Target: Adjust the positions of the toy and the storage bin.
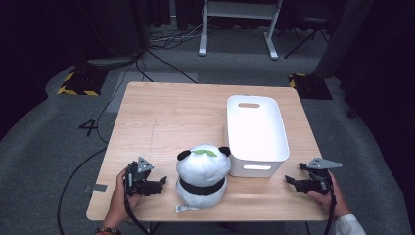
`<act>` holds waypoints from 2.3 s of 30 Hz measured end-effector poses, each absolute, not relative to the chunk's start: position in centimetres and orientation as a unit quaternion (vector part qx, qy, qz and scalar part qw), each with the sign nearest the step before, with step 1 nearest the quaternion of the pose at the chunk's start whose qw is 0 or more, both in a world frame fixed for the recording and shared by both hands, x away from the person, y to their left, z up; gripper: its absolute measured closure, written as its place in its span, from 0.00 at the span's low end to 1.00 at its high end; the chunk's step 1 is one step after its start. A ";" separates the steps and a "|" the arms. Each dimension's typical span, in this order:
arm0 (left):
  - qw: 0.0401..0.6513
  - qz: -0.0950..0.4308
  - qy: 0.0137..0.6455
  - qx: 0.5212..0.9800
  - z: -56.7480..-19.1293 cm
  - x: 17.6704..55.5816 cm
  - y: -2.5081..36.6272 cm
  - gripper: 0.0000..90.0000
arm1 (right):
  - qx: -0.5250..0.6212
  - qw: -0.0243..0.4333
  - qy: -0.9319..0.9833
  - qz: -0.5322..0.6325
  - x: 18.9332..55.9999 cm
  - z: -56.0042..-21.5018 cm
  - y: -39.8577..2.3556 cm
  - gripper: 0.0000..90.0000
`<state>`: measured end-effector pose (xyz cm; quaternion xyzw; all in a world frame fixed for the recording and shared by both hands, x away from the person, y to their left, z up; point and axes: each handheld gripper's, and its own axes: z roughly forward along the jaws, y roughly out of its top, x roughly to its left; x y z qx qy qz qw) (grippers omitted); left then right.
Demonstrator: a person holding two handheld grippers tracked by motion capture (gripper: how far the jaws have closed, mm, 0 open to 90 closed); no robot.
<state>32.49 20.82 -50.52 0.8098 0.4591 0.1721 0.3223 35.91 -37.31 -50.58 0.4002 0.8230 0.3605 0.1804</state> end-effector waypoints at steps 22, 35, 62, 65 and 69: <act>0.345 0.166 0.378 0.843 -48.6 29.4 20.1 0.20 | 0.398 0.180 0.825 0.359 36.1 -50.6 -37.3 0.16; 0.377 0.154 0.347 0.845 -46.8 28.1 19.2 0.21 | 0.398 0.180 0.825 0.359 36.1 -50.6 -37.3 0.16; 0.410 0.131 0.293 0.854 -44.6 28.2 15.7 0.17 | 0.398 0.180 0.825 0.358 36.0 -50.6 -37.3 0.16; 0.413 0.127 0.291 0.854 -44.6 28.3 15.3 0.17 | 0.398 0.180 0.825 0.358 36.0 -50.6 -37.3 0.16; 0.416 0.120 0.285 0.855 -44.6 28.3 14.9 0.17 | 0.398 0.180 0.825 0.358 36.1 -50.6 -37.3 0.16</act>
